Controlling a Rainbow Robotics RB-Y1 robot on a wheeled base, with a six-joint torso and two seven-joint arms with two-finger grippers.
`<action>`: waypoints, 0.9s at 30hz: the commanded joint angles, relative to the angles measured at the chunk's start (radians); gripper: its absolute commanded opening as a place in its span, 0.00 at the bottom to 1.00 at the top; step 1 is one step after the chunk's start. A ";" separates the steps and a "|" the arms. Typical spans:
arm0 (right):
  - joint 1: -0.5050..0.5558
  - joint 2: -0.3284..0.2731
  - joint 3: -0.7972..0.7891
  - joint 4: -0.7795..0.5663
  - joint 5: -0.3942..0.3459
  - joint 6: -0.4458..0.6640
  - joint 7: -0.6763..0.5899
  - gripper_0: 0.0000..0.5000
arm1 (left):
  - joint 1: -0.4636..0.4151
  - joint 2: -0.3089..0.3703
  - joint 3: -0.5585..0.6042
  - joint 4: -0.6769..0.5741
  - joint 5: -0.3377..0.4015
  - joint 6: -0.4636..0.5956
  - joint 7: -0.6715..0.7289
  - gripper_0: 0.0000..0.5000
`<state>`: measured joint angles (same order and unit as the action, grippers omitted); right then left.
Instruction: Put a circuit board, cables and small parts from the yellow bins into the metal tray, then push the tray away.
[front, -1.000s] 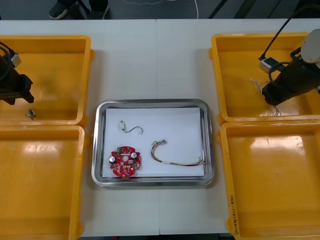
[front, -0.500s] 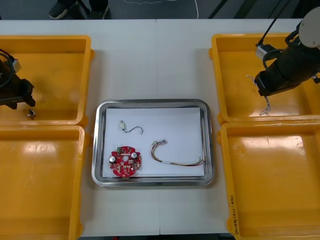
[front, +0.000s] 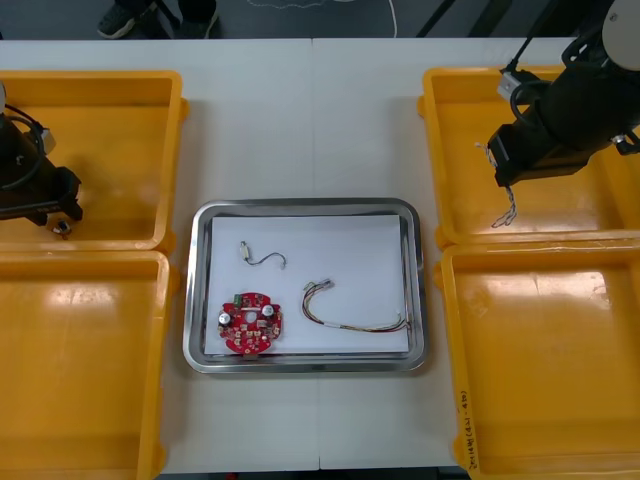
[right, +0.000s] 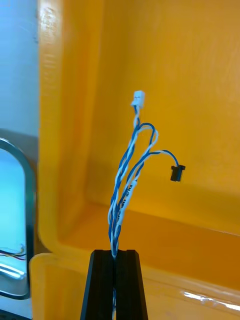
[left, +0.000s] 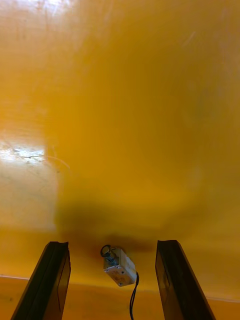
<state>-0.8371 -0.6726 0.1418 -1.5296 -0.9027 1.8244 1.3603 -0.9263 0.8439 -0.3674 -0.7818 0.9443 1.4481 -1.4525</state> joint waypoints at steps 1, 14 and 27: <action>-0.040 -0.035 0.056 -0.099 -0.045 0.006 -0.086 0.00 | 0.003 -0.016 -0.004 0.012 -0.013 -0.011 0.008 1.00; -0.040 0.008 0.170 -0.247 -0.058 0.003 -0.084 0.00 | 0.003 -0.046 -0.004 0.070 -0.019 -0.058 0.003 1.00; -0.040 0.094 0.325 -0.305 0.015 -0.099 -0.038 0.00 | 0.003 -0.049 -0.004 0.073 -0.022 -0.061 0.009 0.00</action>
<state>-0.8372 -0.6063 0.4125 -1.7949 -0.9086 1.7573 1.3059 -0.9326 0.8303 -0.3670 -0.7329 0.9384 1.4004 -1.4525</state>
